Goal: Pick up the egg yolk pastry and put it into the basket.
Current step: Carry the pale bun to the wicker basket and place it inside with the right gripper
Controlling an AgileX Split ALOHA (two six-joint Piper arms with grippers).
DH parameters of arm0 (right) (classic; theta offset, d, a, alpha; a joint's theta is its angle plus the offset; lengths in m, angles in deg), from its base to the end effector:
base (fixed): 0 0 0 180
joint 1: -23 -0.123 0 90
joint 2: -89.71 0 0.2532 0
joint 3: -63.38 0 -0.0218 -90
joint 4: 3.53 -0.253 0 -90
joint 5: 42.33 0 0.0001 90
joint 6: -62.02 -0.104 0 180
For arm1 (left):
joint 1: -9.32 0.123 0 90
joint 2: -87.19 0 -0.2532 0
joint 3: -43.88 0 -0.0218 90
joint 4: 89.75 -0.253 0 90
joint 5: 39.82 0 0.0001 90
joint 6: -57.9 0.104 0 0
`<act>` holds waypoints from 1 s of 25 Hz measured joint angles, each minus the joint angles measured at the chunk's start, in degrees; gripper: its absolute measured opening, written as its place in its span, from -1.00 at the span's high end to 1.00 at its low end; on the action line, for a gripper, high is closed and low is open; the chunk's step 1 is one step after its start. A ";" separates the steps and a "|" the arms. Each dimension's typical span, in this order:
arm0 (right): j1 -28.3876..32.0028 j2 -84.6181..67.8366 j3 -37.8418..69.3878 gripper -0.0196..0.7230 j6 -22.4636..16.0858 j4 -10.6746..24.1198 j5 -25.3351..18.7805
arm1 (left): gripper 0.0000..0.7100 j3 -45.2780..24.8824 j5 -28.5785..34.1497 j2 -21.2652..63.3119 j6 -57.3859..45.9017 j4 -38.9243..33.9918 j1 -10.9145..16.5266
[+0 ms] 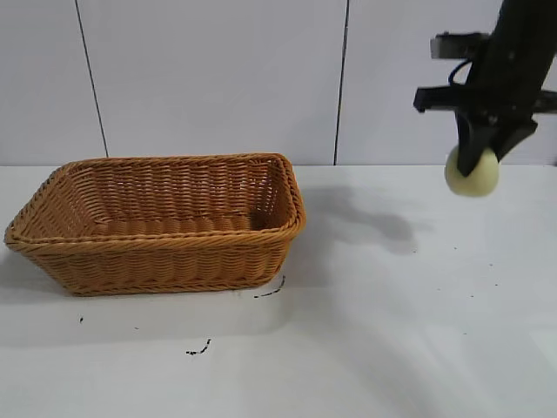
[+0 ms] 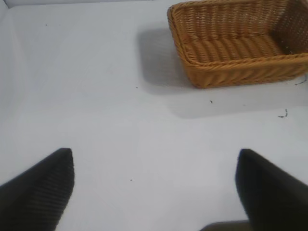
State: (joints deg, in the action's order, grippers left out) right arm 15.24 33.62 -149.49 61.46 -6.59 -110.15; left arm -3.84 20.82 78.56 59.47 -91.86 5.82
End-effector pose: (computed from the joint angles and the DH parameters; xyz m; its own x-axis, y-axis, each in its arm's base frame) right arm 0.4274 0.0634 0.2534 -0.9281 -0.0963 -0.3596 -0.1248 0.9905 0.0569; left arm 0.0409 0.0008 0.2721 -0.4508 0.0731 -0.8896 0.0530 0.9971 0.0550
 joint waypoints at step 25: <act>-29.26 18.90 -5.63 0.57 0.11 -0.72 27.63 | -0.95 0.00 0.00 0.00 0.00 0.00 0.00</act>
State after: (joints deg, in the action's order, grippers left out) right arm -14.02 52.52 -155.12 61.57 -7.30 -82.53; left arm -3.84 20.82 78.56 59.47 -91.86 5.82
